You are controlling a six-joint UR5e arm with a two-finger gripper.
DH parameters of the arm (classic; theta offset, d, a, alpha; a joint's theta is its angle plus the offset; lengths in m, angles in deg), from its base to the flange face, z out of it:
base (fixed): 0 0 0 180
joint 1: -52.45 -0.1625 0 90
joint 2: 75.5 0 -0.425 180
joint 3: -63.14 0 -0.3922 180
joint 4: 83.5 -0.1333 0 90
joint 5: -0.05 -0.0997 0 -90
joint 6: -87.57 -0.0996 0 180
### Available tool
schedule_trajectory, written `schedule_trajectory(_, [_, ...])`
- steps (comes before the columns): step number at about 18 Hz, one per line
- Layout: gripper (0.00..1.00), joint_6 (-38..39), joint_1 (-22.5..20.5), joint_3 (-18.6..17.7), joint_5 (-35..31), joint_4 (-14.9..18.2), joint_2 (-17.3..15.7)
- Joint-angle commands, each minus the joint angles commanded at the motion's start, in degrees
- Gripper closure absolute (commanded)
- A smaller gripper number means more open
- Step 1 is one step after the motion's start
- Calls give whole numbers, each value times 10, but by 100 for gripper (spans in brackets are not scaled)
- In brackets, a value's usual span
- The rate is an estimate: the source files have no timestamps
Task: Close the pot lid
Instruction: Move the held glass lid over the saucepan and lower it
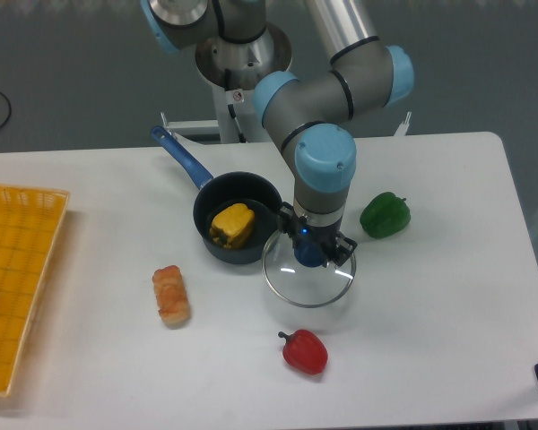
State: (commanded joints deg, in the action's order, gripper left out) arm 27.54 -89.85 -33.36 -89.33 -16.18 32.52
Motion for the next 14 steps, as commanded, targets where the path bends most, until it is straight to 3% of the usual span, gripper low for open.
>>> schedule_trajectory(6, [59, 8, 25, -1, 4, 34, -21])
schedule_trajectory(14, [59, 2, 50, -39, 5, 36, -62])
